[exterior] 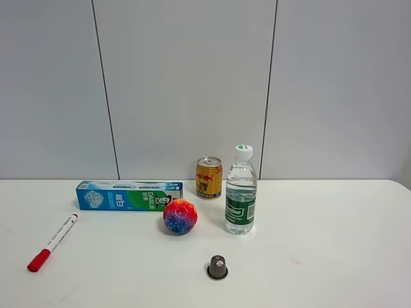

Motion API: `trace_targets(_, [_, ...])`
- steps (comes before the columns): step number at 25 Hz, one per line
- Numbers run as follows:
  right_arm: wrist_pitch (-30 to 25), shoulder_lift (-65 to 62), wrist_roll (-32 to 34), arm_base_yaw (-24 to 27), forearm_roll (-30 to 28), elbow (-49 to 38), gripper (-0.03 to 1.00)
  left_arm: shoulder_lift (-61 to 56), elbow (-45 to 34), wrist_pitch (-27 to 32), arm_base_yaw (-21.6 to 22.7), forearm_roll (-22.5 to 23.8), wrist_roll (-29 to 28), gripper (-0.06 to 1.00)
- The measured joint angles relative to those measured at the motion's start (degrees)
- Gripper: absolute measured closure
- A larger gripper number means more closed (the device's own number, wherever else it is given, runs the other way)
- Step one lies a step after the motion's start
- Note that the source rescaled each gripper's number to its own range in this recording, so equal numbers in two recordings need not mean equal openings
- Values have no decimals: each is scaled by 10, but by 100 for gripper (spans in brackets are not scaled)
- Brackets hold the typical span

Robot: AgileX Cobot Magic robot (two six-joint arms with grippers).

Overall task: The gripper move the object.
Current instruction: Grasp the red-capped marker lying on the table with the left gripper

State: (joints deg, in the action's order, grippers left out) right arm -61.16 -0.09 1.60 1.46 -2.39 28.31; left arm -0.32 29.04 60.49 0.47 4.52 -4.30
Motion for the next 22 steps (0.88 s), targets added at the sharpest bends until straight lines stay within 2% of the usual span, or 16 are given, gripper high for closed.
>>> trace_targets(22, [0, 0, 0, 0, 0, 0, -3, 0, 0, 0, 0, 0, 0, -6])
